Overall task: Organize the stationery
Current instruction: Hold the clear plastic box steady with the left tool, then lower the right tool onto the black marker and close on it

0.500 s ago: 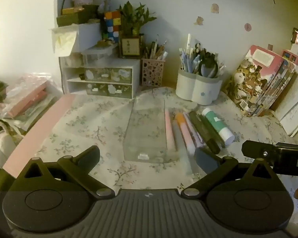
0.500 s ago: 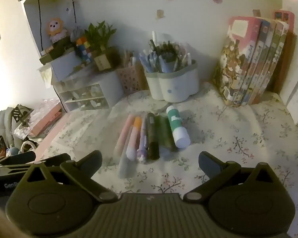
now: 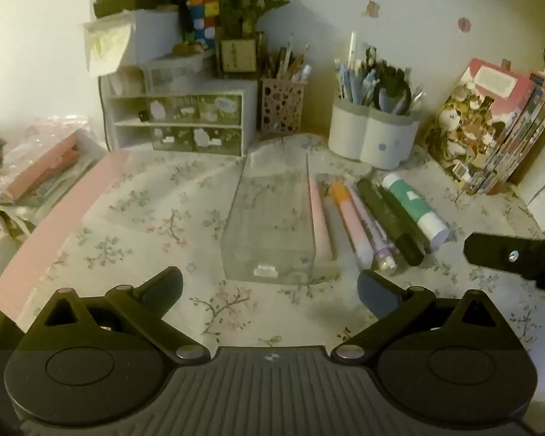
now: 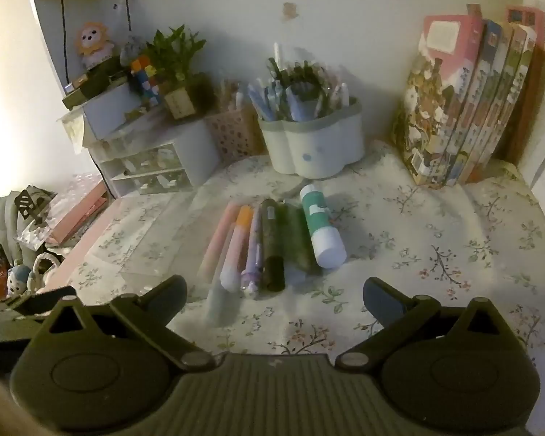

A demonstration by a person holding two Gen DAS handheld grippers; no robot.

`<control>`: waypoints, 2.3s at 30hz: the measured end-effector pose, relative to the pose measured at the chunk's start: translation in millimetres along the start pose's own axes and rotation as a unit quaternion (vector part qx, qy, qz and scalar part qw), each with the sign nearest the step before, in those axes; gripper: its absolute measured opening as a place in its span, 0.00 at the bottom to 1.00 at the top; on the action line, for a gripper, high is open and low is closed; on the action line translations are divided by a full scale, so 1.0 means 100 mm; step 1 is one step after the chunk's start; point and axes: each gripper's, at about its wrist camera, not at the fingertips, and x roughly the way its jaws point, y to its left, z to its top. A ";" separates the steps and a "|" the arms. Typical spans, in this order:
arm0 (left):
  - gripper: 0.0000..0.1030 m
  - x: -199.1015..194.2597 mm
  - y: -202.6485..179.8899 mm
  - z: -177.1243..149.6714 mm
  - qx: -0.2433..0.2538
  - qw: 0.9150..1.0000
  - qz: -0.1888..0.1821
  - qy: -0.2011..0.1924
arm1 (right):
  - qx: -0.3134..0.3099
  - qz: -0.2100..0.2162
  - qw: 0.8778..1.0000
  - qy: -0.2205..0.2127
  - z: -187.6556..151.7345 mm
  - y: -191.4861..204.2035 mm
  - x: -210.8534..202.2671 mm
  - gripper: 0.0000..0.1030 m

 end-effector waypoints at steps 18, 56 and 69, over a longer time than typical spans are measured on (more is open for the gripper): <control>0.94 0.34 0.04 -0.05 0.007 1.000 0.001 -0.016 | -0.017 -0.023 1.000 -0.004 0.06 -0.03 0.15 0.80; 0.70 0.82 -0.01 -0.16 0.018 0.999 0.003 -0.051 | -0.044 -0.009 0.999 -0.009 0.31 0.20 0.41 0.62; 0.70 0.76 -0.01 -0.19 0.013 0.999 0.022 -0.046 | -0.048 0.016 0.998 0.027 0.34 0.14 0.57 0.22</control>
